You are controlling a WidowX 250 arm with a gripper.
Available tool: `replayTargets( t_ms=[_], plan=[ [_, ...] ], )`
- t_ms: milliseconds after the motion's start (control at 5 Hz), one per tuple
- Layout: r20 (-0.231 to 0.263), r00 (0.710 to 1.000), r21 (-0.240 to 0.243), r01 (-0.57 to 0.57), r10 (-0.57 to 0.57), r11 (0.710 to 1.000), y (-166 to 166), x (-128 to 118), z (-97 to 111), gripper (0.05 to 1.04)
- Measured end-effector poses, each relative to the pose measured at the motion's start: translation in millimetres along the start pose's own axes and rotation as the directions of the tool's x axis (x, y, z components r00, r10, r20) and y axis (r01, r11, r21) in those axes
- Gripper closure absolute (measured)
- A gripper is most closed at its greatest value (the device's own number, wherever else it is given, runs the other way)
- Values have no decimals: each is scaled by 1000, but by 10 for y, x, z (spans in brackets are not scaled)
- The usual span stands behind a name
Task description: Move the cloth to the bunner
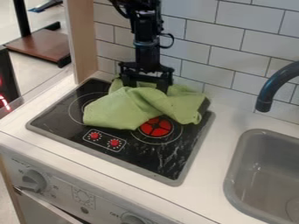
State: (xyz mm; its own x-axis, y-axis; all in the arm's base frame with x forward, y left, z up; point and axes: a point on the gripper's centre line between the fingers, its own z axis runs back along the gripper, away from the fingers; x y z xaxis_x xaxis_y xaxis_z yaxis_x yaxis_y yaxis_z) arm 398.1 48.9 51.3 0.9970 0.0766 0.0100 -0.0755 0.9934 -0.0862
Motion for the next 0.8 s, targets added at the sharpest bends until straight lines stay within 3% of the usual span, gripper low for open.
replayTargets(
  t_ms=[400,600,800],
  plan=[
    [-9,1000,-96,29,-30,995,51,-28,446,85],
    [39,998,-72,55,-52,996,92,-20,617,85],
    [41,998,-71,58,-56,996,92,-20,623,85]
  ],
)
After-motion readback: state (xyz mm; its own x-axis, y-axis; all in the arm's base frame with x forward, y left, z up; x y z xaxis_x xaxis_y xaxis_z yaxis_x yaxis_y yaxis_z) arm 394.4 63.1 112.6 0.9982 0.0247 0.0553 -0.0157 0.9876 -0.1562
